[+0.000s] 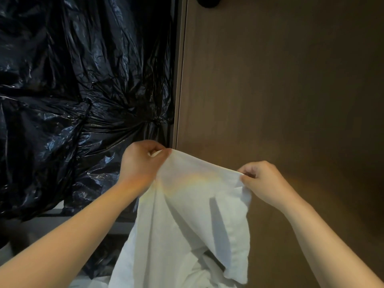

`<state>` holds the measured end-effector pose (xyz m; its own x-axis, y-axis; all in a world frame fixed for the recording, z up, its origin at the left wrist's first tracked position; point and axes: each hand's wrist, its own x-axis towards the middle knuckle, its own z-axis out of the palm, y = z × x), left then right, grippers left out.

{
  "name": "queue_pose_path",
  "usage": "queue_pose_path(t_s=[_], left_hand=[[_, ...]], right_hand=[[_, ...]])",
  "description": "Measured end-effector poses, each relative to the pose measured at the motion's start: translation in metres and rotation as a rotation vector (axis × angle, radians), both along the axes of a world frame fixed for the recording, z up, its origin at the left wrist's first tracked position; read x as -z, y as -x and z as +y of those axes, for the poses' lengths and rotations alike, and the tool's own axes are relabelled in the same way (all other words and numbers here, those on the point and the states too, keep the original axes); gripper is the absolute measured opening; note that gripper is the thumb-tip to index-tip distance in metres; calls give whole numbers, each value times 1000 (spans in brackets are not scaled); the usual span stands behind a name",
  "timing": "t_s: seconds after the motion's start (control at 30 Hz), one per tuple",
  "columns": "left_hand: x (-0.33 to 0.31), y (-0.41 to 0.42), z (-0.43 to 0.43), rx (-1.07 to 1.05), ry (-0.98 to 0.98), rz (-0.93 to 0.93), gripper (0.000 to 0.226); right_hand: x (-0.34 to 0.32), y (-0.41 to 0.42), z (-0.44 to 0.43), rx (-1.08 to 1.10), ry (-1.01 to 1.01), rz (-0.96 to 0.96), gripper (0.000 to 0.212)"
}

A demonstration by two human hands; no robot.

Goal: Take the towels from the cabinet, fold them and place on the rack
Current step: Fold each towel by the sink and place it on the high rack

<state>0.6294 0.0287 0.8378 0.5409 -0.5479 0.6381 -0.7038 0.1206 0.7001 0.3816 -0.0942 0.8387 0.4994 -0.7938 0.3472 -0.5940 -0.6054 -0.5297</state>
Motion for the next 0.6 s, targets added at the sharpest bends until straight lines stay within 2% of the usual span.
queue_pose_path(t_s=[0.43, 0.6], left_hand=[[16, -21, -9, -100, -34, -92, 14], [13, -18, -10, -97, -39, -75, 15]], right_hand=[[1, 18, -12, 232, -52, 171, 24], [3, 20, -5, 138, 25, 9, 21]])
